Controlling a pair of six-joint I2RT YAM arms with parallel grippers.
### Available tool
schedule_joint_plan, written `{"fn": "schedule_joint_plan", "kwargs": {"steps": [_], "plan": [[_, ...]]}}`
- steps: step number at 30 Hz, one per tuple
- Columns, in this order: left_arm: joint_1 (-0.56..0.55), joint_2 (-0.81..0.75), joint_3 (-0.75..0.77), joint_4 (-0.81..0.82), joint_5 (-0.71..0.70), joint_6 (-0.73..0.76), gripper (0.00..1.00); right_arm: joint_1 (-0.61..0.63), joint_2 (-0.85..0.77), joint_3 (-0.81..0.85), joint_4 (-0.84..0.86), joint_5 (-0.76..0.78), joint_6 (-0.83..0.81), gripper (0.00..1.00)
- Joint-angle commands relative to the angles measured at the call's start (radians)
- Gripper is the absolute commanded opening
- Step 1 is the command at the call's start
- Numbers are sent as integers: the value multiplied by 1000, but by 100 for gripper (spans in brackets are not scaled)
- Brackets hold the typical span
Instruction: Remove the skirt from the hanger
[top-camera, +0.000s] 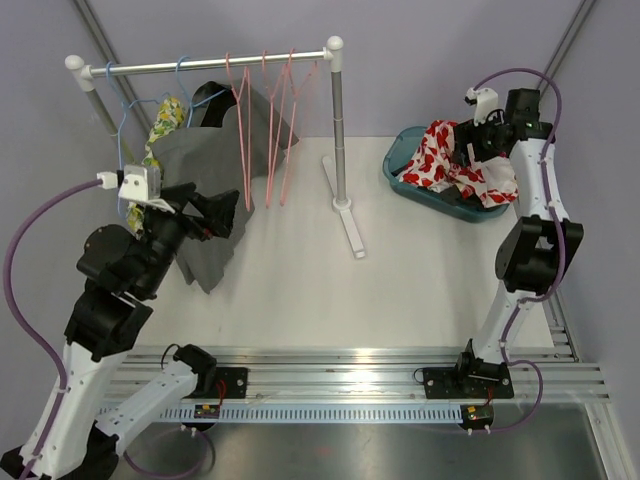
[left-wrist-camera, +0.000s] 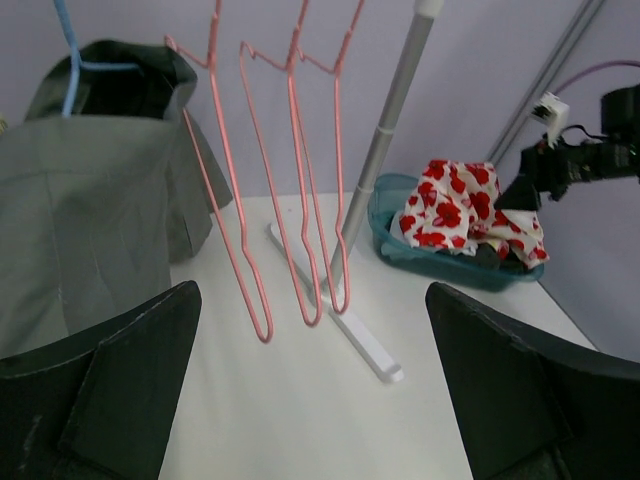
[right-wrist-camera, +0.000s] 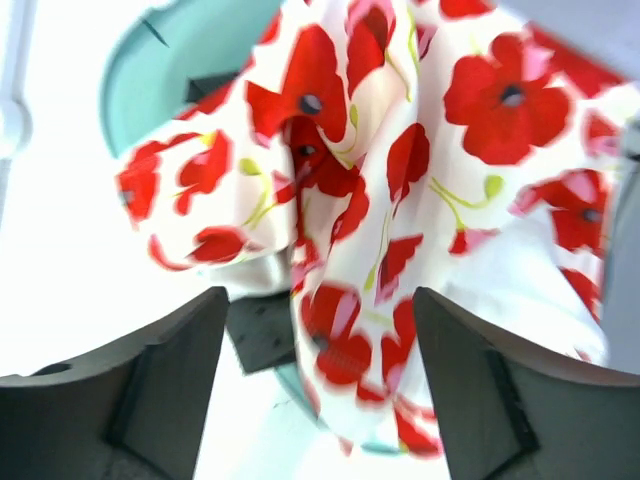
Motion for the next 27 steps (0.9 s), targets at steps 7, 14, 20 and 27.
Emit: {"fn": "schedule_joint_plan", "kwargs": {"steps": [7, 14, 20, 27], "plan": [[99, 346, 378, -73, -100, 22, 99, 9, -352, -243, -132, -190, -14, 95], [377, 529, 503, -45, 190, -73, 97, 9, -578, -498, -295, -704, -102, 100], [632, 638, 452, 139, 453, -160, 83, 11, -701, -683, -228, -758, -64, 100], [649, 721, 434, 244, 510, -68, 66, 9, -733, -792, -183, -758, -79, 99]]}}
